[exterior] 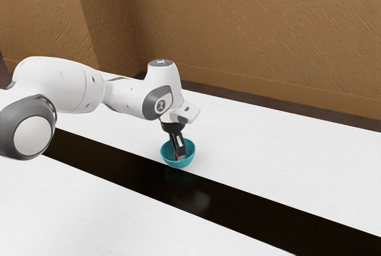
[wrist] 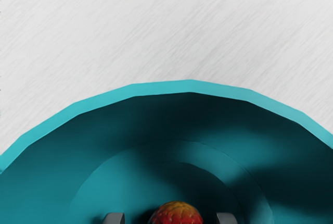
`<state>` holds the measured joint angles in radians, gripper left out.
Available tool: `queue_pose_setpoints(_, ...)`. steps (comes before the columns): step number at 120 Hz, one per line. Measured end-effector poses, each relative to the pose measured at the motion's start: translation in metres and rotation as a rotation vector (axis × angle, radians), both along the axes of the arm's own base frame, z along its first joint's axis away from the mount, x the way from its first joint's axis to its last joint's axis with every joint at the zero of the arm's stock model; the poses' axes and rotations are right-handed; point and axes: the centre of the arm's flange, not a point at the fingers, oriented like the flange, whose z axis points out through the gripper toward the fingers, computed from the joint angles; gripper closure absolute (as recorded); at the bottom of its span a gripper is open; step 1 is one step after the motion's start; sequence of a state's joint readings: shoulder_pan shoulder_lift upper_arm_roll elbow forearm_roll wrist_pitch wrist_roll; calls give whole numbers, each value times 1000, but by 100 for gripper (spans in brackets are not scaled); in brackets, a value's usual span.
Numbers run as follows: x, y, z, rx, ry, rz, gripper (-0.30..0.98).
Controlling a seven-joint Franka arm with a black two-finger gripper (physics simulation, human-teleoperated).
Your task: Take strawberry from the bowl
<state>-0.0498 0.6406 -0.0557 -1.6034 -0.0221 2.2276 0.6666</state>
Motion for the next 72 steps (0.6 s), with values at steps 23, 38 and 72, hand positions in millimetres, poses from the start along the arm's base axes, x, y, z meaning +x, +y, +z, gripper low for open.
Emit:
queue_pose_setpoints(23,2,-2,32,7,-41,-3,59)
queue_pose_setpoints(38,0,-39,71,2,-92,-53,61)
queue_pose_setpoints(72,-36,-193,67,-72,-77,-237,63)
